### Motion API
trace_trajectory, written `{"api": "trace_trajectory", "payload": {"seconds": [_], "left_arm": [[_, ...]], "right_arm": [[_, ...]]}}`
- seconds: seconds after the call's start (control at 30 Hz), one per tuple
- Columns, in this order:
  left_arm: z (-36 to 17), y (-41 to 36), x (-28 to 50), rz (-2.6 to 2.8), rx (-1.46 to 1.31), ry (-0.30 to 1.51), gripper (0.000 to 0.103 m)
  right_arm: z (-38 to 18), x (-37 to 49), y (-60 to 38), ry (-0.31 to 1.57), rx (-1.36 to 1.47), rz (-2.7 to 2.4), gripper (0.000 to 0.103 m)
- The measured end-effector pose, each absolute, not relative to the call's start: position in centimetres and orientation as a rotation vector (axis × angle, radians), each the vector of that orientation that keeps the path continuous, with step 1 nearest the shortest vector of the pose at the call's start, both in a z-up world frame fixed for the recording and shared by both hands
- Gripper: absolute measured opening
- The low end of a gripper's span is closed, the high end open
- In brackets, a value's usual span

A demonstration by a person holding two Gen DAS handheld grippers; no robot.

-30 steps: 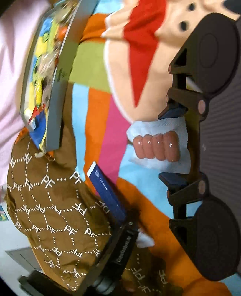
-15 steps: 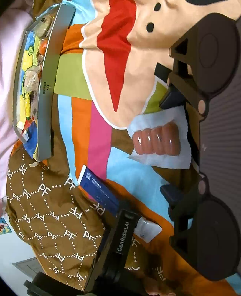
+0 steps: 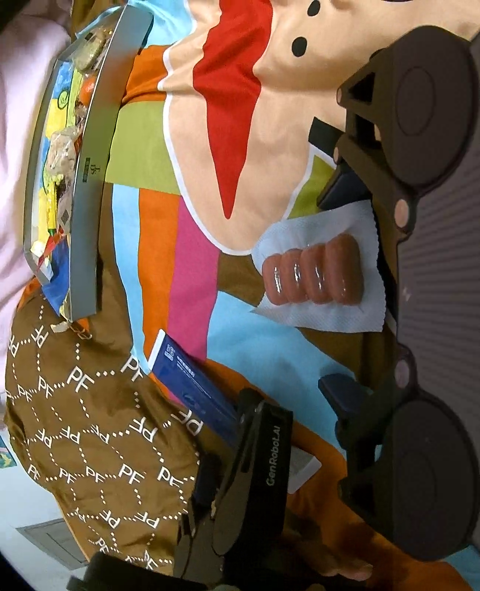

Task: Organize snacks
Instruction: 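Close the left tool on the blue tube while the right tool grips the sausage pack, then carry the blue tube and sausage pack over the grey tray with both tools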

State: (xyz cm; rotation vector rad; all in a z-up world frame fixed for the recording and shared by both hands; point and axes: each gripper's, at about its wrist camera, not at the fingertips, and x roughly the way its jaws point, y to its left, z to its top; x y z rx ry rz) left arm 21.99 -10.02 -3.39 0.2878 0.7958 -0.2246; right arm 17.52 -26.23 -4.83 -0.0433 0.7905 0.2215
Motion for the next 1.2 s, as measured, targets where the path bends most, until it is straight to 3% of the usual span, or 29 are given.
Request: {"api": "trace_trajectory", "payload": {"seconds": [0.4,0.77,1.2], "left_arm": [[-3.1,-11.5,21.7,-0.252,0.278,0.853,0.037],[-2.8,-11.6,21.9,-0.218,0.188,0.889,0.031],[-1.2,-10.9,23.2,-0.18,-0.041,0.951,0.028]], "right_arm": [[-4.5,17.3,-26.6,0.77,-0.019,0.189,0.07],[-4.5,17.2,-26.1,0.742,-0.047,0.19,0.067],[-4.5,17.2,-23.7,0.575,-0.424,0.169,0.063]]}}
